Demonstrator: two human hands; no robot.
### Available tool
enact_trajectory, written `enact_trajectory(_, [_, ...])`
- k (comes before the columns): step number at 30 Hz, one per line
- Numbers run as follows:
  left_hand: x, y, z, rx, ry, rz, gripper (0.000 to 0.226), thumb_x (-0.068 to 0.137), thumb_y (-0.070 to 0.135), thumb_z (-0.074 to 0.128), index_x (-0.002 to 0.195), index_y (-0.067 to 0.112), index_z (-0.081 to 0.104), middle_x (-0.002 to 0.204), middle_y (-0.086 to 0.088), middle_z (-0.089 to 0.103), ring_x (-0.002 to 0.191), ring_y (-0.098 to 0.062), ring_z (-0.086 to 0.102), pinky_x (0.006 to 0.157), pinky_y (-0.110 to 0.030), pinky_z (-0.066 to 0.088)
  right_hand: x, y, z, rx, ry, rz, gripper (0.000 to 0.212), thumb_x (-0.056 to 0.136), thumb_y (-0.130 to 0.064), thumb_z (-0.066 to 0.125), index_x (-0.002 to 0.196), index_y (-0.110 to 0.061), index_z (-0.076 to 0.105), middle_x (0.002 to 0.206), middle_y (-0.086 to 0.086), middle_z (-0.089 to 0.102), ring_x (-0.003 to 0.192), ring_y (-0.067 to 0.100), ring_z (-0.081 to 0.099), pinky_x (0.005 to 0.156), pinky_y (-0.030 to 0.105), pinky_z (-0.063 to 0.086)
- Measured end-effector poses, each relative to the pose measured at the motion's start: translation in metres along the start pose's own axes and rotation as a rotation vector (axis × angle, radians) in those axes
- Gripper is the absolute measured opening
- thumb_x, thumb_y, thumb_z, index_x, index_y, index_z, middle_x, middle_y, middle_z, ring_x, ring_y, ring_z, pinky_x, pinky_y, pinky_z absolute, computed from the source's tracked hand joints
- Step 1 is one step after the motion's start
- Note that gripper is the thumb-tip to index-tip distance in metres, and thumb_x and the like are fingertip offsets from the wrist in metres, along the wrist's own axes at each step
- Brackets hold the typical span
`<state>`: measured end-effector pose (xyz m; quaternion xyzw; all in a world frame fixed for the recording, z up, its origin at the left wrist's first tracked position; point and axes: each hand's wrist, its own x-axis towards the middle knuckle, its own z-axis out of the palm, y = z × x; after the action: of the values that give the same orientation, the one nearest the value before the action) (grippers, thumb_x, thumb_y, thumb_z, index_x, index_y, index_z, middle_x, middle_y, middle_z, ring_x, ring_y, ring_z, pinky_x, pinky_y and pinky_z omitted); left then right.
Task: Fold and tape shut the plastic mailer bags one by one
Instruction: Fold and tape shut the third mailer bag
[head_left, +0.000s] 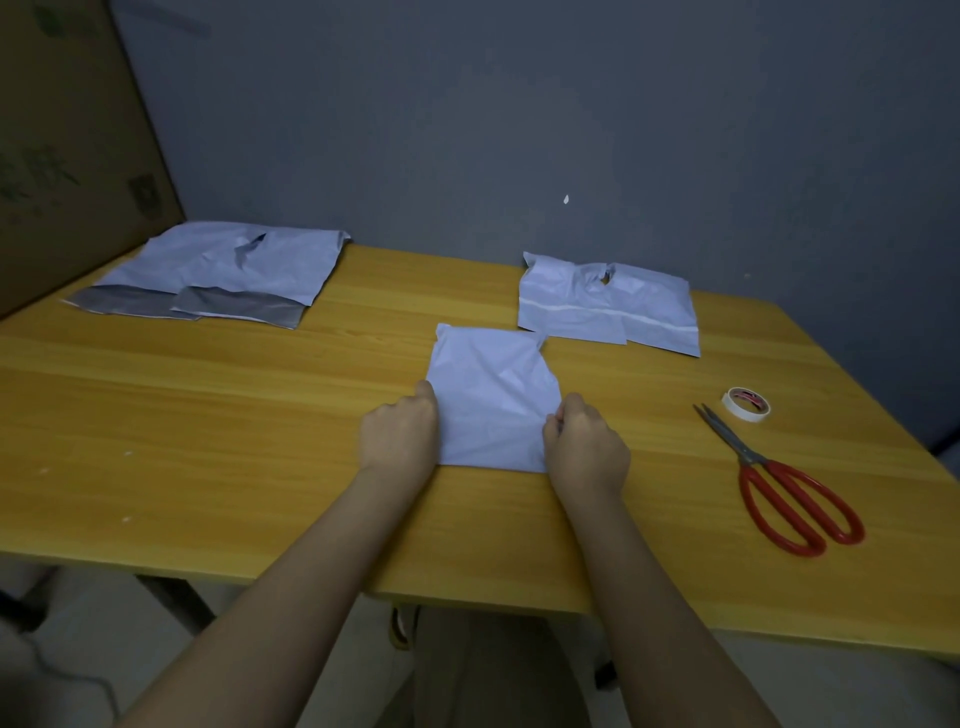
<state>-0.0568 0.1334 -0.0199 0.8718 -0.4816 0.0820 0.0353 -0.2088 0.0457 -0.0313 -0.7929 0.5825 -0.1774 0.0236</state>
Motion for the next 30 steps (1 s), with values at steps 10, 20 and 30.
enact_trajectory(10, [-0.001,-0.003,0.008,0.100,0.280,0.061,0.008,0.064,0.013,0.057,0.072,0.016,0.058,0.072,-0.003,0.056,0.068,-0.022,0.055,0.052,-0.027,0.034,0.004,0.002,-0.002,0.033,0.113,-0.004,0.016,0.091,-0.012,0.050,0.104,-0.007,0.057,0.104,0.013,0.056,0.083,0.037,0.058,0.051,0.030,0.028])
enact_trajectory(20, [-0.003,-0.007,0.021,-0.129,0.268,0.050,0.015,0.057,0.009,0.066,0.065,0.008,0.054,0.062,-0.012,0.053,0.056,-0.030,0.054,0.043,-0.028,0.038,-0.021,-0.042,-0.003,0.108,-0.373,-0.594,0.049,0.105,-0.029,0.023,0.151,-0.015,0.020,0.160,-0.003,0.013,0.147,0.015,0.005,0.119,0.037,0.002])
enact_trajectory(30, [0.001,-0.009,0.021,-0.178,0.098,-0.098,0.022,0.097,0.024,0.037,0.111,0.011,0.049,0.117,-0.010,0.051,0.110,-0.030,0.046,0.082,-0.037,0.040,-0.032,0.016,-0.011,-0.040,-0.472,-0.229,0.058,0.101,-0.048,0.010,0.153,-0.026,-0.004,0.160,-0.009,-0.011,0.146,0.009,-0.012,0.118,0.043,-0.009])
